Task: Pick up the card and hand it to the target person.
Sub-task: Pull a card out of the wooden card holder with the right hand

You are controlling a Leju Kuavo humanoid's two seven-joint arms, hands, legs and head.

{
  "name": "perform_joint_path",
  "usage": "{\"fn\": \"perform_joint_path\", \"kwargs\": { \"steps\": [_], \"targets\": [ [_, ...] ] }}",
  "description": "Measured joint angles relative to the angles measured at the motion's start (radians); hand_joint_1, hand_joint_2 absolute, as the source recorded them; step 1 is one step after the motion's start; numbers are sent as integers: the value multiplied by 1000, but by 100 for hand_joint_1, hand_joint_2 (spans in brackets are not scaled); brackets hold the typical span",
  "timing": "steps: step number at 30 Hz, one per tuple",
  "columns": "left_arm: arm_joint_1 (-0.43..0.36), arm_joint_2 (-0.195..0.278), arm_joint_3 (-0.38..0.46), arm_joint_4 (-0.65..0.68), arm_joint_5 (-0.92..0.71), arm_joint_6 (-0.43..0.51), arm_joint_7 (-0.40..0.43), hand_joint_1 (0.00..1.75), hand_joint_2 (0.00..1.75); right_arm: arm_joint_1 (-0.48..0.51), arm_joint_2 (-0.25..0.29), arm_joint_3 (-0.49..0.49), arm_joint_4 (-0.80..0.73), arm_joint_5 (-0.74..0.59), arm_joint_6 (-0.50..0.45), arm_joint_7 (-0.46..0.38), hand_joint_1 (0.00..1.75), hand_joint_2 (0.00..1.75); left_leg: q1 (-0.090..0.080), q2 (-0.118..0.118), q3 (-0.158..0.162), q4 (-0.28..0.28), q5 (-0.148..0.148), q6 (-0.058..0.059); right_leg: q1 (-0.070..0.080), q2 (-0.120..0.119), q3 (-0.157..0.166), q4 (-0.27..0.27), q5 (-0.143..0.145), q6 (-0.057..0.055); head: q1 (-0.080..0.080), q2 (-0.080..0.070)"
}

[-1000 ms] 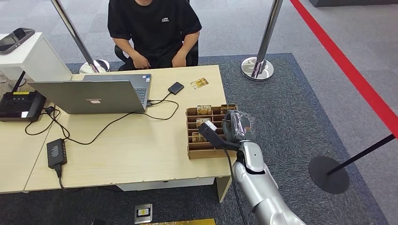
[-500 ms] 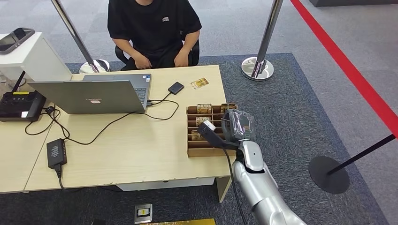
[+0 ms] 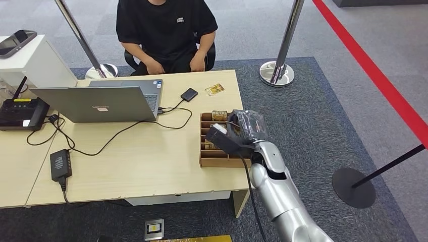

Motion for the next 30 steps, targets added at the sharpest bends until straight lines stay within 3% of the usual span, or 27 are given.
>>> {"fn": "perform_joint_path", "kwargs": {
  "steps": [14, 23, 30],
  "targets": [
    [1, 0, 0, 0, 5, 4, -2, 0, 0, 8, -16, 9, -131, -166, 114, -89, 159, 175, 0, 0, 0, 0, 0, 0, 0, 0, 0, 0, 0, 0, 0, 0],
    [0, 0, 0, 0, -5, 4, -2, 0, 0, 2, -17, 22, -162, -157, 136, -95, 155, 175, 0, 0, 0, 0, 0, 0, 0, 0, 0, 0, 0, 0, 0, 0],
    [-3, 0, -3, 0, -19, 1, 3, 0, 0, -70, -9, 65, -138, -145, 169, -95, 155, 175, 0, 0, 0, 0, 0, 0, 0, 0, 0, 0, 0, 0, 0, 0]
  ]
}}
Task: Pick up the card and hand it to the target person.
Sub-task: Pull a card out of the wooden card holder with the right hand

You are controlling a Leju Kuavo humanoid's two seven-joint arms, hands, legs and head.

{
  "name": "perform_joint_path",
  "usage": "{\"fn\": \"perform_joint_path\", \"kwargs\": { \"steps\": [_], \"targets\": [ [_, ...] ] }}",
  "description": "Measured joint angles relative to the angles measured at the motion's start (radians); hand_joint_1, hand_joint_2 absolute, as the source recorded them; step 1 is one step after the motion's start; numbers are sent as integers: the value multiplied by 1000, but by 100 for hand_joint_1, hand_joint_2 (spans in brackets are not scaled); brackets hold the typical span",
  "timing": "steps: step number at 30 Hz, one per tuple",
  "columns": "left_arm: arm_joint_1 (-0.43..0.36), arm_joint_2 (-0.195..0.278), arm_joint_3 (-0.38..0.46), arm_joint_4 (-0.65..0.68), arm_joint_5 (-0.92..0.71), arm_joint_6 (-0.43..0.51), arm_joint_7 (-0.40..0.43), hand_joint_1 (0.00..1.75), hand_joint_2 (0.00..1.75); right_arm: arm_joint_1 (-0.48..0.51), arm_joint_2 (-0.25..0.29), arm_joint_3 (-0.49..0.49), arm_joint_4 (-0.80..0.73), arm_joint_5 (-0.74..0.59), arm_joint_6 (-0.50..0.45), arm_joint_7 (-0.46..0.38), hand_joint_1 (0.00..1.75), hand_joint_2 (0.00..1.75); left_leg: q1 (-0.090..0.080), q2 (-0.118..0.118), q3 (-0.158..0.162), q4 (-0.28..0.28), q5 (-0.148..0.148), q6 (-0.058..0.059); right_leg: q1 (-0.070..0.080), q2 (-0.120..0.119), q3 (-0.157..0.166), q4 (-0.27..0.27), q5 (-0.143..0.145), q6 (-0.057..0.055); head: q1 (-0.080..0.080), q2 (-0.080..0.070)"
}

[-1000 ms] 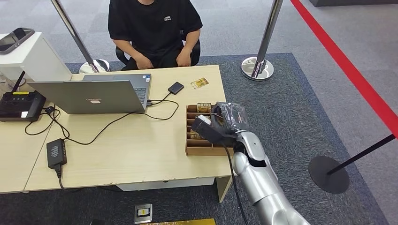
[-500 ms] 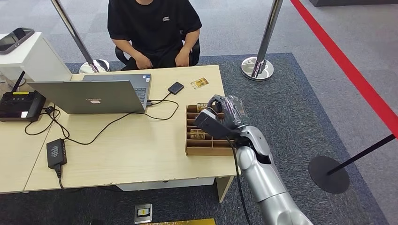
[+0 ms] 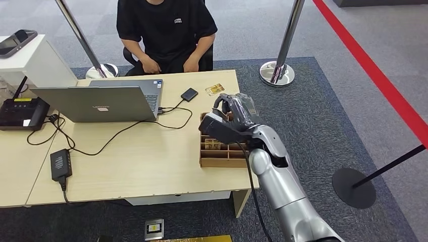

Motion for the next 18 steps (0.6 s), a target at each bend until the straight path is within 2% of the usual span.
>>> {"fn": "perform_joint_path", "kwargs": {
  "steps": [8, 13, 18],
  "targets": [
    [-8, 0, -8, 0, -9, -4, 12, 0, 0, -97, 30, 48, 83, 11, -4, 4, 154, 175, 0, 0, 0, 0, 0, 0, 0, 0, 0, 0, 0, 0, 0, 0],
    [-13, 0, -12, 0, -10, -7, 20, 0, 0, -168, 58, 83, 161, 26, -27, 16, 163, 175, 0, 0, 0, 0, 0, 0, 0, 0, 0, 0, 0, 0, 0, 0],
    [-14, 0, -21, 0, -11, -12, 25, 0, 0, -227, 86, 119, 236, 67, -60, 36, 159, 175, 0, 0, 0, 0, 0, 0, 0, 0, 0, 0, 0, 0, 0, 0]
  ]
}}
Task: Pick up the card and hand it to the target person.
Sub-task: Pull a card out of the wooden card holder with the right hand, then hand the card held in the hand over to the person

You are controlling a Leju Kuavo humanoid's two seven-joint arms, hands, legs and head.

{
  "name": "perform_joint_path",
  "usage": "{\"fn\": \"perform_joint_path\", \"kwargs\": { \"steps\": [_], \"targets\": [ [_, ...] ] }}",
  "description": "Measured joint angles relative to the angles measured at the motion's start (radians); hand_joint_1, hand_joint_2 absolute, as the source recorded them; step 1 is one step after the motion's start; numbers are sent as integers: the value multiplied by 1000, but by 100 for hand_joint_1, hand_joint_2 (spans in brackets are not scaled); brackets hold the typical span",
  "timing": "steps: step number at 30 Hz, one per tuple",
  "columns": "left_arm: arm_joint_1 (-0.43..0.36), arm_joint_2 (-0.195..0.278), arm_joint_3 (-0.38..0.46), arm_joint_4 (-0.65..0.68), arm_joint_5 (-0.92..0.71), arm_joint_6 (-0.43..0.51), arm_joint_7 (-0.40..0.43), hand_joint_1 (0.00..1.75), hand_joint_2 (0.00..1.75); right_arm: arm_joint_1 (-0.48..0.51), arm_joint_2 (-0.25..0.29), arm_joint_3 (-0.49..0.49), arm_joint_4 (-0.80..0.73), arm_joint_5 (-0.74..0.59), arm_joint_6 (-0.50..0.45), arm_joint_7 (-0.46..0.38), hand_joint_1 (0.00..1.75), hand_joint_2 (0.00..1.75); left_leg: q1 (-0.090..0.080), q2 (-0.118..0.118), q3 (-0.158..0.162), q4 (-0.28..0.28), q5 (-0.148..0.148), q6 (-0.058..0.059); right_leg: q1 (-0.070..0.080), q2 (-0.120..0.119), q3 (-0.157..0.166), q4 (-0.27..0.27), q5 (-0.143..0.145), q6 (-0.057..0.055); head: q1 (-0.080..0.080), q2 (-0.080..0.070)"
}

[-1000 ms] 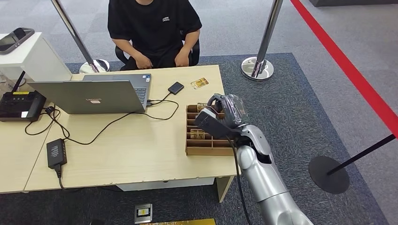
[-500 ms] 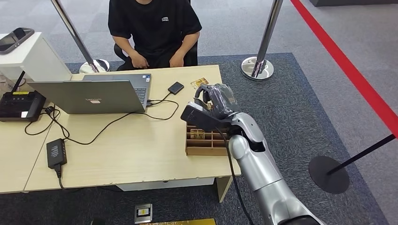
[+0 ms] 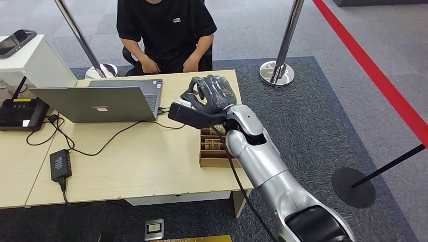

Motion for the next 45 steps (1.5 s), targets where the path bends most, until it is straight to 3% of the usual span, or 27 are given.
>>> {"fn": "perform_joint_path", "kwargs": {
  "steps": [20, 24, 35, 40, 43, 45],
  "targets": [
    [-6, -2, -11, 0, -10, -11, 15, 0, 0, -75, 89, 110, 124, 75, -26, -3, 160, 175, 0, 0, 0, 0, 0, 0, 0, 0, 0, 0, 0, 0, 0, 0],
    [-6, -2, -11, 0, -2, -8, 19, 0, 0, -80, 101, 119, 141, 85, -44, 17, 170, 175, 0, 0, 0, 0, 0, 0, 0, 0, 0, 0, 0, 0, 0, 0],
    [-1, -9, -10, 0, 6, 1, 26, 0, 0, -114, 107, 125, 217, 291, -294, 390, 170, 175, 0, 0, 0, 0, 0, 0, 0, 0, -1, 0, 0, 0, 0, 0],
    [0, -9, -10, 0, 4, 1, 33, 0, 0, -125, 102, 121, 256, 326, -315, 435, 167, 175, 0, 0, 0, 0, 0, 0, 0, 0, -1, 0, 0, 0, 0, 0],
    [0, -9, -10, 0, 4, 1, 34, 0, 0, -126, 102, 120, 274, 328, -312, 437, 149, 175, 0, 0, -1, 0, 0, 0, 0, 0, -1, 0, 0, 0, 0, 0],
    [1, -9, -10, 0, 4, 1, 34, 0, 0, -126, 102, 120, 285, 328, -309, 437, 80, 175, 0, 0, -1, 0, 0, 0, 0, 0, -1, 0, 0, 0, 0, 0]
  ]
}}
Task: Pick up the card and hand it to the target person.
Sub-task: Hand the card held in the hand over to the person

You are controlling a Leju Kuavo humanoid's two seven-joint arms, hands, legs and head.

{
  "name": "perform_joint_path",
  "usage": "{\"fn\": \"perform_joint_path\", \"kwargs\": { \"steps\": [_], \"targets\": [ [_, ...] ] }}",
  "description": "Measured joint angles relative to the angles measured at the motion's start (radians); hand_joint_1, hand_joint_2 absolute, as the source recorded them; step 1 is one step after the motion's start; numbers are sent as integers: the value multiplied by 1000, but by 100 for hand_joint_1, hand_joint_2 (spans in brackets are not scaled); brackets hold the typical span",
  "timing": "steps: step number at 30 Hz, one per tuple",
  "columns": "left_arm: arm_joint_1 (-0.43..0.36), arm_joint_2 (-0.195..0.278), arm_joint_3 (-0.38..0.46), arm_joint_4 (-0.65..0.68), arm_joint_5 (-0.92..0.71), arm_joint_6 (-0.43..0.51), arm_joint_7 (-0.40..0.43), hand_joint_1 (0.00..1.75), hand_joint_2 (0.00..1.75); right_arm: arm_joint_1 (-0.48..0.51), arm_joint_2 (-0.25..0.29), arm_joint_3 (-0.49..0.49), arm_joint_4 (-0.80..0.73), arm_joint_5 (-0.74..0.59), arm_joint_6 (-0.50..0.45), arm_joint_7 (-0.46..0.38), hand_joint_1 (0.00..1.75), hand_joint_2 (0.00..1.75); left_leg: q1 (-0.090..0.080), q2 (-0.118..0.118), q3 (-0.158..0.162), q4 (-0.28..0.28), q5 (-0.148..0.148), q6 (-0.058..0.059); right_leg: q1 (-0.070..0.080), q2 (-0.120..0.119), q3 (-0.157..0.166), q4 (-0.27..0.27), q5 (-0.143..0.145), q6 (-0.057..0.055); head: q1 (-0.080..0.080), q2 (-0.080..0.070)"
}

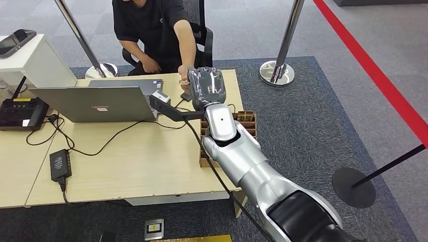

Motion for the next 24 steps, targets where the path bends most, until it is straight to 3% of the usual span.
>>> {"fn": "perform_joint_path", "kwargs": {
  "steps": [2, 3, 7, 11, 18, 24],
  "targets": [
    [1, 0, 0, 0, 0, 0, 0, 0, 0, 0, 0, -1, 10, 0, 3, -4, 12, 175, 0, 0, 0, 0, 0, 0, 0, 0, 0, 0, 0, 0, 0, 0],
    [1, 0, 0, 0, 0, 0, 0, 0, 0, 0, 1, -2, 14, 0, 5, -7, 0, 175, 0, 0, -1, 0, 0, 0, 0, 0, 0, 0, 0, 0, 0, 0],
    [1, 0, 0, 0, 0, 0, -1, 0, 0, 0, 8, -5, 27, -2, 10, -23, 0, 175, 0, 0, -1, 0, 0, 0, 0, 0, -1, 0, 0, 0, 0, 0],
    [2, 0, 0, 0, 1, 0, -1, 0, 0, 0, 13, -6, 36, -7, 11, -31, 0, 0, 0, 0, -1, 0, 0, 0, 0, 0, -1, 0, 0, 0, 0, 0],
    [5, 0, 0, 0, 2, 0, -1, 0, 0, 1, 16, -12, 39, -9, 2, -43, 0, 0, 0, 0, -1, 0, 0, 0, 0, 0, -1, 0, 0, 0, 0, 0],
    [12, 0, 0, 0, 14, 0, -9, 0, 0, 20, 11, -40, 30, -21, -70, -67, 0, 0, 0, 0, -1, 0, 0, 0, 0, 0, -1, 0, 0, 0, 0, 0]
  ]
}}
